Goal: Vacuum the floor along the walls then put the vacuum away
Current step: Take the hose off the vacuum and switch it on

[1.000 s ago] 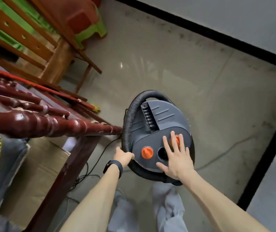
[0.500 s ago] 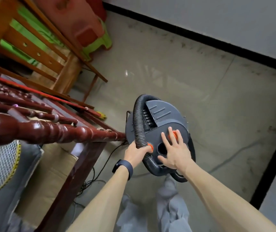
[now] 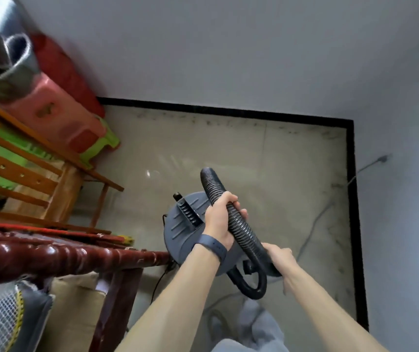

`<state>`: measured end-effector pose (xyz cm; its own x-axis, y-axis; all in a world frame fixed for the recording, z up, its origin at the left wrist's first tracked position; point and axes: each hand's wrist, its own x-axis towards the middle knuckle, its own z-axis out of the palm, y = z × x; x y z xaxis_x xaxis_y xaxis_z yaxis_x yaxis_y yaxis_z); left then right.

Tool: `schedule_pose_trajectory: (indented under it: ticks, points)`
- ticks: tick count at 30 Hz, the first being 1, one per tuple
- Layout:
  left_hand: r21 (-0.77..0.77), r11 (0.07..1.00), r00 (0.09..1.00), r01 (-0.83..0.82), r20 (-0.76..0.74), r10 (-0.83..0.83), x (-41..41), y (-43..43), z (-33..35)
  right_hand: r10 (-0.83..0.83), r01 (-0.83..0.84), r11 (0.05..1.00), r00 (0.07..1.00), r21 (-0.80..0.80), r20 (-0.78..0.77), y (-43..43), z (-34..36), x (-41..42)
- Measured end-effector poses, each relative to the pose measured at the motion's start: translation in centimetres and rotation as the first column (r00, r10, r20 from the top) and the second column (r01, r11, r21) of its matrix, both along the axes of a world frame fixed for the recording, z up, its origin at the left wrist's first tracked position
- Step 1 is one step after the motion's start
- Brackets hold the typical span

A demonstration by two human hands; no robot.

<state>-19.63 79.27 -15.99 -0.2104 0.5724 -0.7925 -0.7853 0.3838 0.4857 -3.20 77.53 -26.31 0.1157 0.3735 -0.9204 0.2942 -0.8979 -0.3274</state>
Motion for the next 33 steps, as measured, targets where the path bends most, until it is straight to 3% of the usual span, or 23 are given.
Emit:
schedule_pose_trajectory:
  ticks: [2, 5, 9, 12, 16, 20, 22, 25, 28, 33]
  points:
    - [0.029, 1.000, 0.999, 0.008, 0.031, -0.009, 1.1, -0.2, 2.4, -0.301, 0.300, 0.954, 0.952, -0.021, -0.063, -1.5, 2.5, 1.5]
    - [0.067, 0.997, 0.998, 0.026, 0.051, -0.030, 1.6, -0.9, 5.8, -0.626, 0.594, 0.780, 0.737, -0.198, -0.253, -3.4, 5.7, 3.4]
    - [0.132, 0.991, 0.995, 0.030, 0.089, -0.042, 0.1, -2.6, 9.2, -0.790, 0.806, 0.555, 0.434, -0.206, -0.432, -4.2, 9.2, 5.7]
    - [0.162, 0.986, 0.993, 0.031, 0.105, -0.049, -2.7, -3.4, 10.9, -0.748, 0.835, 0.523, 0.354, -0.170, -0.561, -4.2, 12.4, 6.8]
    - [0.159, 0.985, 0.995, 0.070, 0.061, -0.080, -5.9, -4.2, 12.0, -0.647, 0.831, 0.551, 0.364, -0.081, -0.670, -2.4, 17.5, 8.0]
    - [0.062, 0.971, 0.973, 0.229, -0.024, -0.228, -6.2, -5.0, 11.9, -0.531, 0.833, 0.553, 0.352, -0.001, -0.771, -0.2, 23.0, 9.0]
    - [-0.100, 0.912, 0.891, 0.399, -0.191, -0.411, -5.5, -5.4, 12.1, -0.394, 0.803, 0.590, 0.374, 0.081, -0.840, 0.5, 25.8, 9.0]
    - [-0.249, 0.805, 0.683, 0.539, -0.431, -0.590, -4.3, -5.2, 12.8, -0.178, 0.762, 0.598, 0.428, 0.248, -0.886, 1.2, 29.5, 9.1]
    - [-0.160, 0.785, 0.599, 0.599, -0.561, -0.571, -2.8, -3.2, 15.8, -0.017, 0.674, 0.617, 0.527, 0.405, -0.850, 1.4, 31.4, 9.2]
    - [0.098, 0.602, 0.459, 0.792, -0.747, -0.482, 3.1, 0.9, 26.4, 0.347, 0.351, 0.607, 0.690, 0.713, -0.635, 2.1, 34.5, 10.0]
